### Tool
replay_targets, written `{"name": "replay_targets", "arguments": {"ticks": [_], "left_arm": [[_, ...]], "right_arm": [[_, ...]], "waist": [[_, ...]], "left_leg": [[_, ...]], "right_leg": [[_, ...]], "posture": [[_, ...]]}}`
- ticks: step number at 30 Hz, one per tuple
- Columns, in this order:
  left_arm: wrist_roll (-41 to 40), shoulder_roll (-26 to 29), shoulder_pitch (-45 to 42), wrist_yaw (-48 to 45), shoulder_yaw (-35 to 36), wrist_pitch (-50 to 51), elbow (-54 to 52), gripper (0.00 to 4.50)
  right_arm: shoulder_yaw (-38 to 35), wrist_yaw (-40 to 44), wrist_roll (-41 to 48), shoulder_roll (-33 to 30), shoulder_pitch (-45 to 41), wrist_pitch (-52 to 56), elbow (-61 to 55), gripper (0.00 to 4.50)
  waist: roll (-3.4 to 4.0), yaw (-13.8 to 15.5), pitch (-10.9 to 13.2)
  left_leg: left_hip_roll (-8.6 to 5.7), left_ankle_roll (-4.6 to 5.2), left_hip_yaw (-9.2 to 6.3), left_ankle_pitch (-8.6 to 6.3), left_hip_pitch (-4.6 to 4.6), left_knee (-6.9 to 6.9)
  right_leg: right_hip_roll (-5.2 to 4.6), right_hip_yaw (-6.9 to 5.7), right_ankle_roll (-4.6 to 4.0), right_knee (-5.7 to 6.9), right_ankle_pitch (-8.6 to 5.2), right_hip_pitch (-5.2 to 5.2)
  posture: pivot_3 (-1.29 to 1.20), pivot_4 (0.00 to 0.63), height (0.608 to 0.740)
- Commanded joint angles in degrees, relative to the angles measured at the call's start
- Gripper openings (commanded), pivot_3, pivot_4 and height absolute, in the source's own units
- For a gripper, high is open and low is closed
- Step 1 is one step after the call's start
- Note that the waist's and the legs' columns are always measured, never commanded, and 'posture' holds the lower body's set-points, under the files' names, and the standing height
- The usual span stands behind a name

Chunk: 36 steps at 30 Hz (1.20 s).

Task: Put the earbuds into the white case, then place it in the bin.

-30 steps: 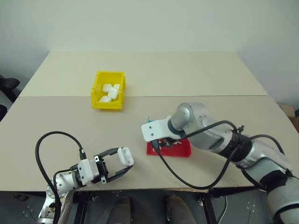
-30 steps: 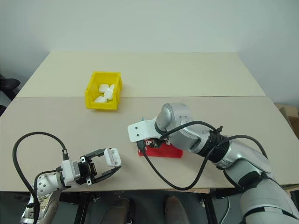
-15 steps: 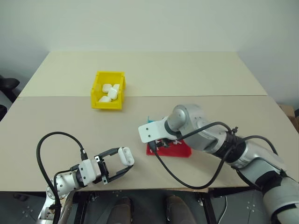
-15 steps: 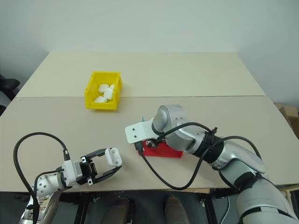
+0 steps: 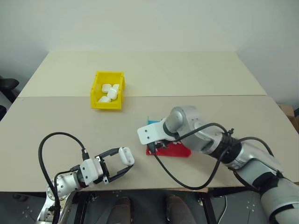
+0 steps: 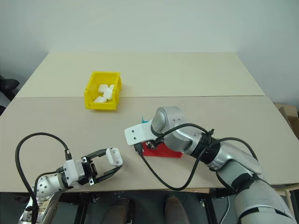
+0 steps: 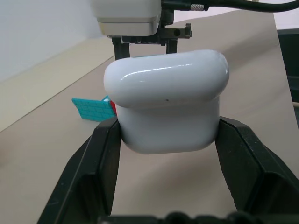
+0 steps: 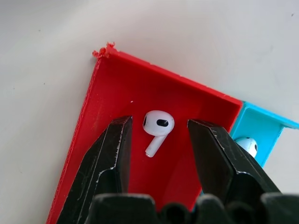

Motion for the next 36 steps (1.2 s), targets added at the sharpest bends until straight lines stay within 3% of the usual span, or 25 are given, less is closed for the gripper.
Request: {"name": "replay_targets", "arguments": {"ticks": [1,25,28,36], "left_arm": [[0.18,0.36,0.23,1.04,0.00,0.58,-2.32,2.76],[2.56,0.84,0.77,3.79,-0.25,3.01,-3.60,2.76],[2.52,0.89,0.74,3.79,-0.30,3.02,-3.63,2.76],[2.69,0.86,0.47,3.86,-0.35,2.80,-3.50,2.76]], "right_arm": [[-0.38,0.16,-1.35,0.52,-0.14,-1.13,-0.28,2.31],[-0.99,-0.02,-3.26,1.74,0.71,-4.59,2.03,2.31],[-1.21,0.23,-3.25,1.72,0.90,-4.87,1.86,1.77],[-1.54,0.34,-4.19,1.92,1.38,-5.59,2.14,1.77]], "waist": [[0.00,-0.16,0.00],[0.00,-0.38,0.00],[0.00,-0.37,0.00],[0.00,-0.36,0.00]], "left_leg": [[0.00,0.00,0.00,0.00,0.00,0.00],[0.02,0.00,-0.02,0.00,0.03,-0.04],[0.02,0.00,-0.02,0.00,0.04,-0.04],[0.02,0.00,-0.02,0.00,0.04,-0.04]], "right_leg": [[0.00,0.00,0.00,0.00,0.00,-0.01],[0.01,-0.02,-0.03,0.01,-0.01,0.00],[0.01,-0.02,-0.03,0.01,-0.01,0.00],[0.00,-0.02,-0.03,0.00,-0.02,0.00]], "posture": [[0.00,0.150,0.740],[0.00,0.150,0.740],[0.00,0.150,0.740],[0.00,0.150,0.740]]}}
